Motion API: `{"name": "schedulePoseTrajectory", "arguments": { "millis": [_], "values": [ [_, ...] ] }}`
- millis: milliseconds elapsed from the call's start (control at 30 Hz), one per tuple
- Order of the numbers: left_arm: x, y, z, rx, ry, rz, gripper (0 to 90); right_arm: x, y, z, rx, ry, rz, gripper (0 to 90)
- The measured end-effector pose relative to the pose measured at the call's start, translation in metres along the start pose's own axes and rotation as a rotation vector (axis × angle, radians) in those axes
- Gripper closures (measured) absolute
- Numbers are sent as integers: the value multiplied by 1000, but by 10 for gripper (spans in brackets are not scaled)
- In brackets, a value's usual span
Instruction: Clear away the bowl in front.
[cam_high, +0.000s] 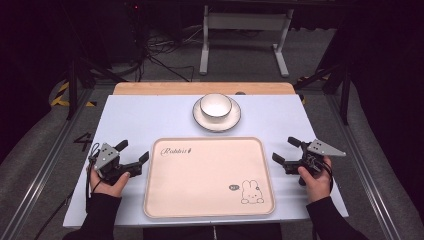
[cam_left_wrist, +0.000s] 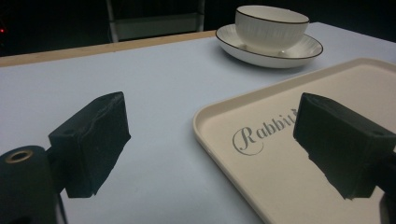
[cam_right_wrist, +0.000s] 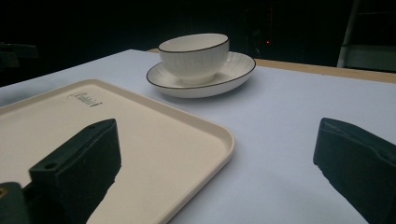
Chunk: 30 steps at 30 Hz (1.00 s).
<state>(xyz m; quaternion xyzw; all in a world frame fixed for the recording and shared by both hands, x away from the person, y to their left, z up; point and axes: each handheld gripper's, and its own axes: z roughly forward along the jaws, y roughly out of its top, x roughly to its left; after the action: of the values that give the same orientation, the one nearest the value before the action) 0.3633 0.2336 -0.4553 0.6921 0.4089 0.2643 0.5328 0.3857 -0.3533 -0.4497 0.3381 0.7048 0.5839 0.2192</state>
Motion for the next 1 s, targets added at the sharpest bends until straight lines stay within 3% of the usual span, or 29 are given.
{"name": "schedulePoseTrajectory", "arguments": {
  "millis": [100, 200, 500, 1000],
  "values": [
    [-2, 3, 2, 14, -9, -31, 117, 0, 0, 0, 0, 0, 3, 14],
    [-4, 7, 3, 25, 2, -16, 121, 1, 0, 1, 7, 2, 7, 14],
    [-13, 25, 4, 0, -41, 7, 120, -1, 0, 1, 5, 1, 9, 14],
    [-28, 46, 22, -10, -89, 29, 118, -2, -1, 2, 8, 1, 16, 14]
  ]
}}
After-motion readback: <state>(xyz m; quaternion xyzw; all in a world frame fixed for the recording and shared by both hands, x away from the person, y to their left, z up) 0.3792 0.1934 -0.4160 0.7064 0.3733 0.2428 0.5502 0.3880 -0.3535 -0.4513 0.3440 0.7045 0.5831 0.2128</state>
